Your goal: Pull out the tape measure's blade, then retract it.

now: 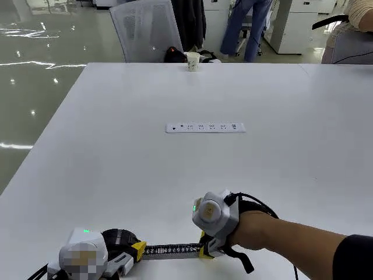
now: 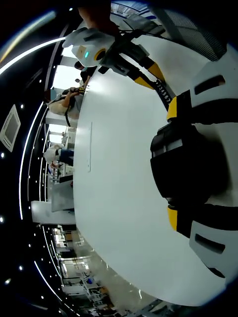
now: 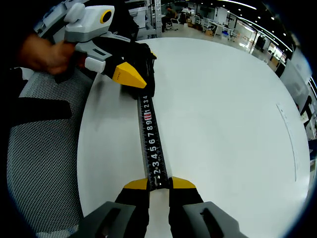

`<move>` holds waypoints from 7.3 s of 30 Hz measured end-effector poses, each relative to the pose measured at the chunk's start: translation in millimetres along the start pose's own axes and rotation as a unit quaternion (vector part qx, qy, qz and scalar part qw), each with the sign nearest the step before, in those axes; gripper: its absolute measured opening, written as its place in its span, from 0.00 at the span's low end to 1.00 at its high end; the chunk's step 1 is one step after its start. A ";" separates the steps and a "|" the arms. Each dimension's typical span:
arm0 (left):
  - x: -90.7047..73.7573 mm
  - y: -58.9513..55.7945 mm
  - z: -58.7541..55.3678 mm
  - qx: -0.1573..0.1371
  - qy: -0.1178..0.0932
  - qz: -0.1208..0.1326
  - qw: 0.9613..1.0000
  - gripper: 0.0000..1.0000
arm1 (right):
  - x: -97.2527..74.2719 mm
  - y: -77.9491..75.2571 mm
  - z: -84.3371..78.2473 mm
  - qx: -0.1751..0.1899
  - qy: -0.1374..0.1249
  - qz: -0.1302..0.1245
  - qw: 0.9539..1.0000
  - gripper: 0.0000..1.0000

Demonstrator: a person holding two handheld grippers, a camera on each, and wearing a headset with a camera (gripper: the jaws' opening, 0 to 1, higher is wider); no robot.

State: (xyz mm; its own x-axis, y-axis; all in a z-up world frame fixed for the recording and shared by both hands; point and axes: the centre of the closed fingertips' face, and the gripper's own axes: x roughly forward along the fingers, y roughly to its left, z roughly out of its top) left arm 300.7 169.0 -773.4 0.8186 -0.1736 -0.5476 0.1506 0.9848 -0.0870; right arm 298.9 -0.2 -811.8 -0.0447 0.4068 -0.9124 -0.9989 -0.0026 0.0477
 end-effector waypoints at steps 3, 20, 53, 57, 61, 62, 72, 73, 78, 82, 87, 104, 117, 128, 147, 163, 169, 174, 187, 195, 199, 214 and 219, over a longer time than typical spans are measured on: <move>0.0 -0.3 0.1 0.000 0.000 0.000 1.000 0.60 | 0.0 0.0 1.7 0.002 -0.002 0.002 1.000 0.11; 0.2 -0.2 0.2 -0.002 -0.001 -0.001 1.000 0.60 | 2.8 2.7 9.5 0.004 -0.016 0.003 1.000 0.11; 1.1 1.5 0.8 -0.002 -0.001 -0.001 1.000 0.60 | 6.1 3.5 18.7 0.021 -0.043 0.015 0.999 0.11; 1.2 1.4 0.9 -0.001 -0.001 -0.001 1.000 0.60 | 6.3 4.6 21.2 0.022 -0.047 0.015 0.999 0.11; 1.1 1.1 1.1 0.000 -0.001 -0.002 1.000 0.60 | 7.7 4.6 23.3 0.021 -0.050 0.016 0.998 0.11; 1.0 1.1 1.0 0.001 -0.001 -0.002 1.000 0.60 | 8.0 4.5 23.7 0.020 -0.050 0.016 0.998 0.11; 0.1 0.3 1.0 0.001 -0.002 -0.002 1.000 0.60 | 8.9 5.0 27.1 0.018 -0.054 0.017 0.998 0.11; 0.0 0.4 1.1 0.000 -0.001 -0.002 1.000 0.60 | 8.8 5.1 27.2 0.014 -0.053 0.017 0.998 0.11; 0.1 0.3 0.6 0.000 -0.001 -0.002 1.000 0.60 | 10.7 5.5 29.6 0.009 -0.059 0.016 0.998 0.11; -0.2 0.5 0.4 0.000 -0.001 -0.002 1.000 0.60 | 11.1 5.5 32.0 0.011 -0.062 0.016 0.998 0.11; -0.2 0.4 0.2 0.000 -0.001 -0.002 1.000 0.60 | 11.7 5.8 33.2 0.016 -0.064 0.016 0.998 0.11; 1.2 -0.6 -0.6 -0.002 0.000 -0.003 1.000 0.60 | 16.0 8.1 41.8 0.022 -0.081 0.024 0.996 0.11; 0.8 -0.6 -0.3 -0.002 -0.001 -0.003 1.000 0.60 | 15.1 8.3 42.1 0.024 -0.083 0.027 0.996 0.11; -0.2 -0.1 0.1 -0.002 -0.001 -0.003 1.000 0.60 | 18.4 8.1 48.0 0.022 -0.085 0.025 0.996 0.11; -0.2 -0.1 -0.1 -0.004 -0.002 -0.002 1.000 0.60 | 22.0 9.0 58.2 0.028 -0.094 0.023 0.995 0.11; 0.2 -0.3 0.4 -0.004 -0.002 -0.003 1.000 0.60 | 24.1 10.1 62.4 0.021 -0.100 0.021 0.995 0.12; 1.4 0.6 -0.2 -0.004 -0.002 -0.003 1.000 0.60 | 24.3 10.8 62.8 0.002 -0.109 0.027 0.994 0.12; 0.9 0.4 0.2 -0.004 -0.002 -0.004 1.000 0.60 | 25.0 10.5 63.0 -0.012 -0.108 0.033 0.994 0.12; 0.7 0.5 0.0 -0.004 -0.001 -0.004 1.000 0.60 | 25.8 13.7 66.8 -0.030 -0.120 0.027 0.992 0.11; 0.1 0.2 0.3 -0.004 -0.002 -0.004 1.000 0.60 | 26.8 13.3 69.5 -0.013 -0.121 0.028 0.992 0.10; 0.2 0.8 0.5 -0.007 -0.003 -0.005 1.000 0.60 | 27.2 12.7 70.4 -0.011 -0.123 0.028 0.992 0.11; -0.2 1.0 0.0 -0.014 -0.003 -0.006 1.000 0.60 | 30.7 14.3 78.1 -0.003 -0.130 0.026 0.991 0.11; -0.1 1.0 -0.1 -0.015 -0.003 -0.006 1.000 0.60 | 31.0 14.8 80.7 -0.005 -0.133 0.023 0.991 0.11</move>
State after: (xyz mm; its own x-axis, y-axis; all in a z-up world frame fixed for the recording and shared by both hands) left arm 300.8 170.0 -773.5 0.8202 -0.1863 -0.5409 0.1452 0.9823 -0.1182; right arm 284.1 86.1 -806.5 -0.0863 0.6319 -0.7702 -0.9960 -0.0355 0.0825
